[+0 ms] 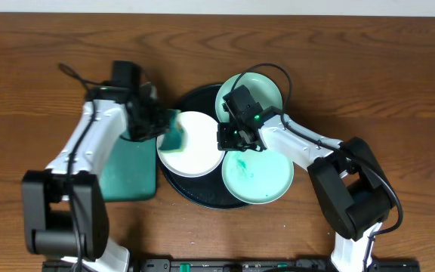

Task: Clean dirty plates on tray and stack at the side
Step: 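Carry the sponge with the left gripper onto the white plate, then scrub the white plate with the sponge while the right gripper holds it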

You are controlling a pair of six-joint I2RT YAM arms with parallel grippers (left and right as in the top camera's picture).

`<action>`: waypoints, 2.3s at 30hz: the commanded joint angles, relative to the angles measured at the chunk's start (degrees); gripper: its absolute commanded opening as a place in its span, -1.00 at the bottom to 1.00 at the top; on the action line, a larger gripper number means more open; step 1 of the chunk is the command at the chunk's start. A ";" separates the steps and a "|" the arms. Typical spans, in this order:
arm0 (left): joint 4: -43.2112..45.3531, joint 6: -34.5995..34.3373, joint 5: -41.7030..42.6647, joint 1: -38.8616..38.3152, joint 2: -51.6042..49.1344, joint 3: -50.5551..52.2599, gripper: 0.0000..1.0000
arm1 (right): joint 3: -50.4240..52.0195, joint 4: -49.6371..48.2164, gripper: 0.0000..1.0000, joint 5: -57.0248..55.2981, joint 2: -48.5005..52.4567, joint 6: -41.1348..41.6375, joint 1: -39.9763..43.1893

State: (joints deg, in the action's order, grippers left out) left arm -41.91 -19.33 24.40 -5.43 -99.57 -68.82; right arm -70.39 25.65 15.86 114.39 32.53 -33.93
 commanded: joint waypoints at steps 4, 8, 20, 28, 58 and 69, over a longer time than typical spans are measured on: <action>2.12 -3.98 -4.70 -7.54 -3.89 -0.79 -0.86 | 1.07 1.84 -0.97 1.09 2.62 -1.53 -1.42; 1.46 -6.86 -14.84 -9.94 -7.23 -0.79 -0.86 | 1.07 2.86 -0.98 1.09 2.62 -1.57 -1.42; 0.37 1.33 -0.90 -12.96 -11.04 -0.81 -0.86 | 1.07 3.87 -0.97 1.07 2.62 -1.77 -1.42; 1.75 1.75 7.32 -14.69 -11.04 -0.81 -0.86 | 1.07 4.00 -0.97 1.09 2.62 -1.75 -1.42; -0.57 -3.96 -33.24 -5.73 -11.04 -0.81 -0.86 | 1.07 6.27 -0.97 0.66 2.62 -1.27 -1.36; -12.35 2.40 -15.41 -6.45 -11.04 -0.81 -0.86 | 1.07 6.60 -0.97 0.42 2.62 -1.27 -1.31</action>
State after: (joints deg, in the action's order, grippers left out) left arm -51.57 -21.02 5.89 -12.93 -108.12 -72.36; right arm -71.24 30.20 16.40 114.37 32.36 -34.00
